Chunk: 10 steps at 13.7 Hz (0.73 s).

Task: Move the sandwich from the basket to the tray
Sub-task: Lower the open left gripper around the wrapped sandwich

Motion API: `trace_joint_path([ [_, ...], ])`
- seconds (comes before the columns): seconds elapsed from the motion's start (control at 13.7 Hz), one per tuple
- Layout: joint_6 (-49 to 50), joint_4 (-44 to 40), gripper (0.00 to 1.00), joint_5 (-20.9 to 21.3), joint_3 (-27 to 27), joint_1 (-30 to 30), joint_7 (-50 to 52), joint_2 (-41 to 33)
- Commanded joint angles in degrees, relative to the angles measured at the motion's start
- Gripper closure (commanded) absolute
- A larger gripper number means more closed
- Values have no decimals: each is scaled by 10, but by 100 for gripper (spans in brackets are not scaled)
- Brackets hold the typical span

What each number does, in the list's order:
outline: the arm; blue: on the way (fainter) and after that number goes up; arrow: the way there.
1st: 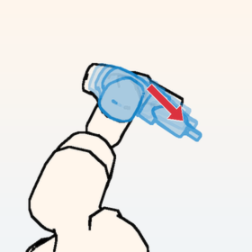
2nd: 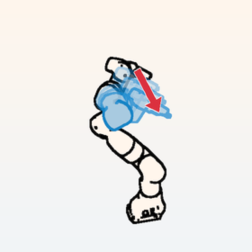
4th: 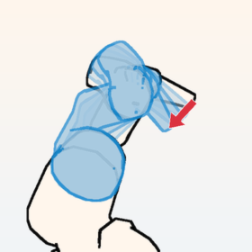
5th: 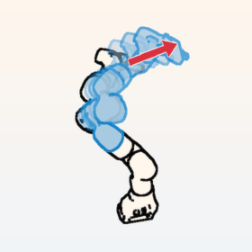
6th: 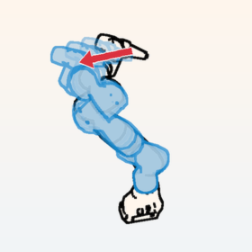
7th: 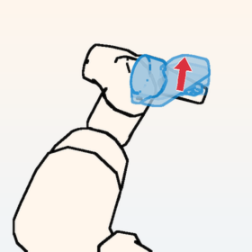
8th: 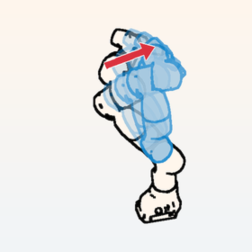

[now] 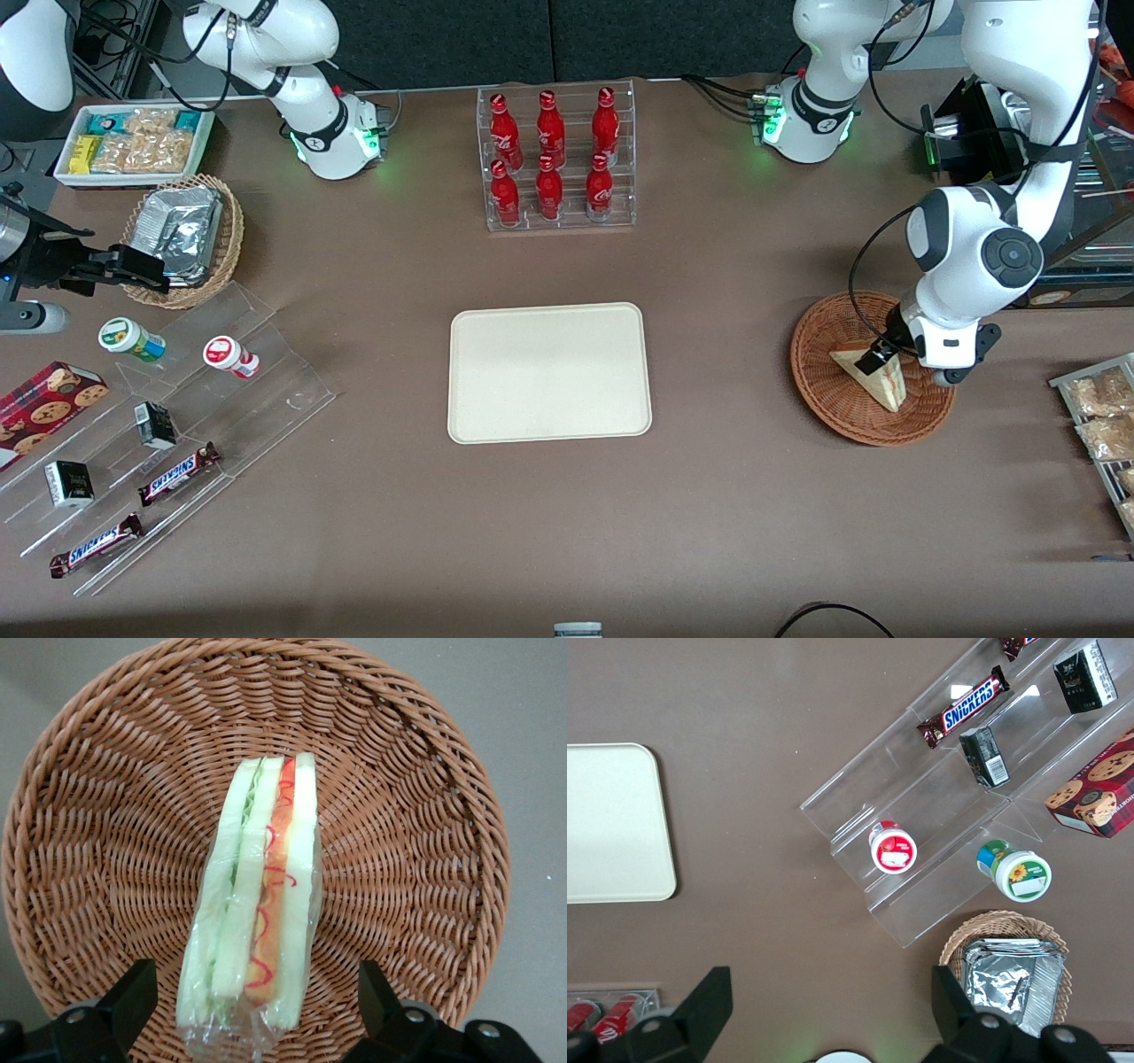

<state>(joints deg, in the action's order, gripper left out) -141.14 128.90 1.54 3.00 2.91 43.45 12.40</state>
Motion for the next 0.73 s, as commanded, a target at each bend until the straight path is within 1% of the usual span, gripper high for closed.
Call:
trace_joint_path([
  [0.0, -21, 5, 5, 9, 1, 1, 18, 5],
  [0.15, -21, 4, 44, 9, 1, 1, 32, 6],
  [0.22, -21, 4, 58, 9, 1, 1, 32, 6],
  [0.29, -21, 4, 66, 10, 1, 1, 31, 6],
  [0.36, -21, 4, 67, 10, 1, 1, 30, 6],
  [0.44, -21, 4, 70, 11, 1, 1, 30, 5],
  [0.66, -15, 0, 70, 11, 0, 1, 25, -1],
])
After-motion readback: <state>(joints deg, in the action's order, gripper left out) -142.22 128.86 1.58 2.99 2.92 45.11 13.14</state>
